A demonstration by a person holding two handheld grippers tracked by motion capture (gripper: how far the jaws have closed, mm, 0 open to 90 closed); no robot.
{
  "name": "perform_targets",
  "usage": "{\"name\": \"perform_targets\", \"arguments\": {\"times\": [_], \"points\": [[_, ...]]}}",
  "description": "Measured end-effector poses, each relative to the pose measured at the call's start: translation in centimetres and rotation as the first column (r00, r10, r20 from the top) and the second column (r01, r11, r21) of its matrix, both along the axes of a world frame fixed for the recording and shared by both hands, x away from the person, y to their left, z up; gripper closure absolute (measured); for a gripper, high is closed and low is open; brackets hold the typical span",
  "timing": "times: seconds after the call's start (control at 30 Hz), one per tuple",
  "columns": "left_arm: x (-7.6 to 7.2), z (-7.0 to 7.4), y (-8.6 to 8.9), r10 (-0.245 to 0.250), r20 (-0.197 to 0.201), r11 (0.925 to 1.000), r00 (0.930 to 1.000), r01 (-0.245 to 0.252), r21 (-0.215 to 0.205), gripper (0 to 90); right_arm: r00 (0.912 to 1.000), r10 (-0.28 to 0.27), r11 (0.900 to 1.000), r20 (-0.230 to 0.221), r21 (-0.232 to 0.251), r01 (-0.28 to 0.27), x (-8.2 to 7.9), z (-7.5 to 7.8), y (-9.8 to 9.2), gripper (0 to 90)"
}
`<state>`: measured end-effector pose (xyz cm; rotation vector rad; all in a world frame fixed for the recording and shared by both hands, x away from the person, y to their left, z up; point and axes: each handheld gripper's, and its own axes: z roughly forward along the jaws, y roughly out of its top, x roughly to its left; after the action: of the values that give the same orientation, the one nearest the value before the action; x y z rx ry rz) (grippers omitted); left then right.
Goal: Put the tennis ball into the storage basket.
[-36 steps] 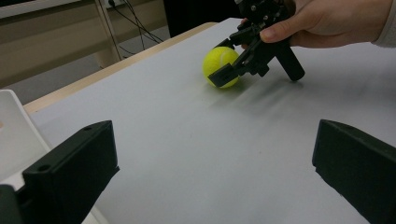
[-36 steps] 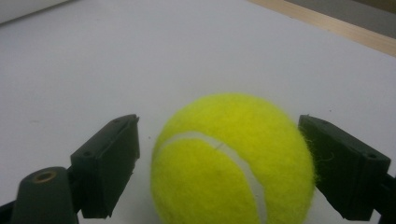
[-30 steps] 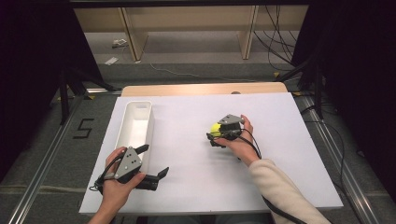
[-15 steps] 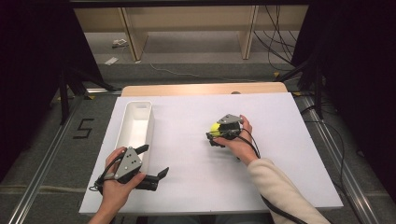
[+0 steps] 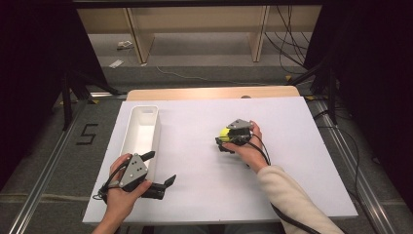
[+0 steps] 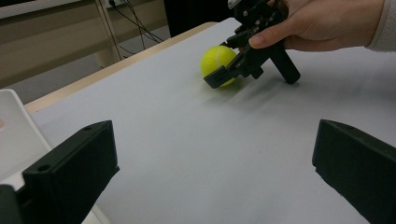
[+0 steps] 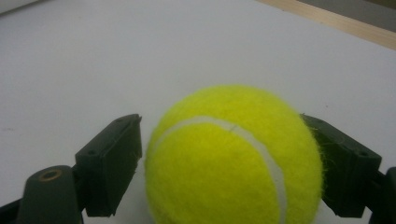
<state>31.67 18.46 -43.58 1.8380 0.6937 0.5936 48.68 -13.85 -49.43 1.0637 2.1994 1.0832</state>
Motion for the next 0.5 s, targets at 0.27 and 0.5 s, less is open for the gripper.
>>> {"name": "perform_targets", "arguments": {"times": [0.27, 0.5], "points": [[-0.01, 0.01, 0.01, -0.001, 0.001, 1.0000, 1.0000, 0.001, 0.002, 0.0, 0.9998, -0.017, 1.000, 0.007, -0.010, 0.017, 0.05, -0.11, 0.00, 22.5], [0.00, 0.00, 0.00, 0.000, 0.001, 1.0000, 1.0000, 0.000, 0.003, 0.0, 0.9995, -0.031, 1.000, 0.010, -0.002, 0.031, 0.05, -0.09, -0.12, 26.0]]}}
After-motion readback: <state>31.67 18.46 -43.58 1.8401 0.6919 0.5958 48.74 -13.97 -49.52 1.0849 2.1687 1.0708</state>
